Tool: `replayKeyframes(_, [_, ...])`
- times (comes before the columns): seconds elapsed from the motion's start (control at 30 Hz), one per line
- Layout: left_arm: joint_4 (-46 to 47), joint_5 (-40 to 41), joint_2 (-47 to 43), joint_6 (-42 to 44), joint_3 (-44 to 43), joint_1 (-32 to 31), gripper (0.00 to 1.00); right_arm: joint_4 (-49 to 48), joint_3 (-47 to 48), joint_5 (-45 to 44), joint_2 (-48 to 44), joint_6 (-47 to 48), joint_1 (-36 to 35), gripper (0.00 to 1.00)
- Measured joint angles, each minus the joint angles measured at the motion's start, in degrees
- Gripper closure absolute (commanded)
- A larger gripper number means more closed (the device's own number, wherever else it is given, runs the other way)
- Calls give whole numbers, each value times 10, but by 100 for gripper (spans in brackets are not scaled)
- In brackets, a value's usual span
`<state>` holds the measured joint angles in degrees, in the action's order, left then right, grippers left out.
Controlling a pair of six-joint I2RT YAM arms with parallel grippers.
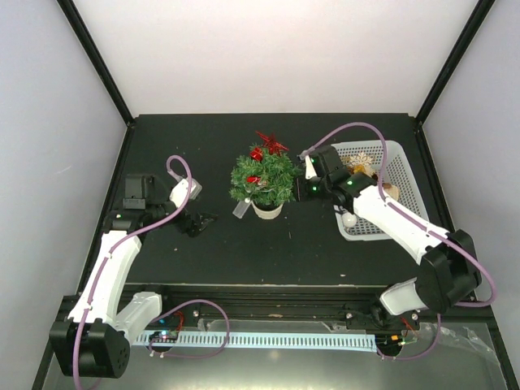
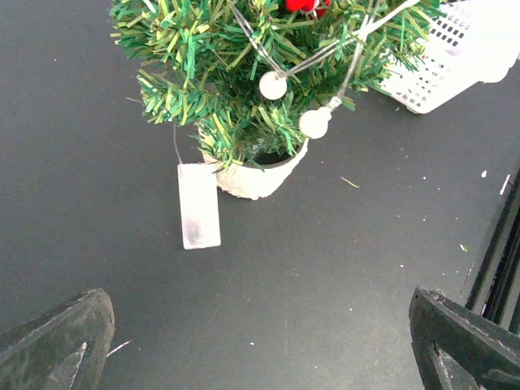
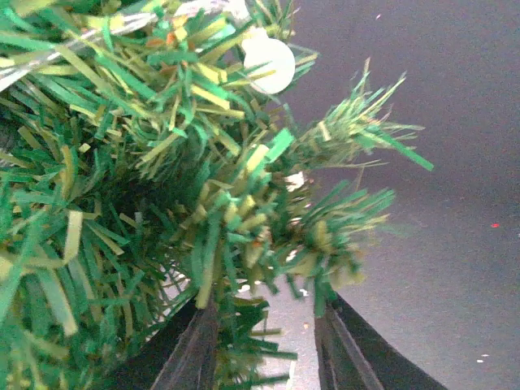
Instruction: Decorate the small christmas tree
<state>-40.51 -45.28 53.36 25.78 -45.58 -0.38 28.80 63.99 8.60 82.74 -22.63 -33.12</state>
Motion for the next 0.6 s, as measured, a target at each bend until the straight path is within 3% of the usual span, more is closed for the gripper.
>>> replayKeyframes(0.23, [0,0,0,0,1,0,1,26,10,-95,-27,-11,16,45])
replayKeyframes(0.3, [0,-1,0,0,1,0,1,29,10,-120,-42,-18,49,40])
replayKeyframes(0.43, [0,-4,0,0,1,0,1,24,16,-148,-38,-35,145,39])
replayKeyframes(0.6, [0,-7,0,0,1,0,1,6,25,-153,46,-52,238,40])
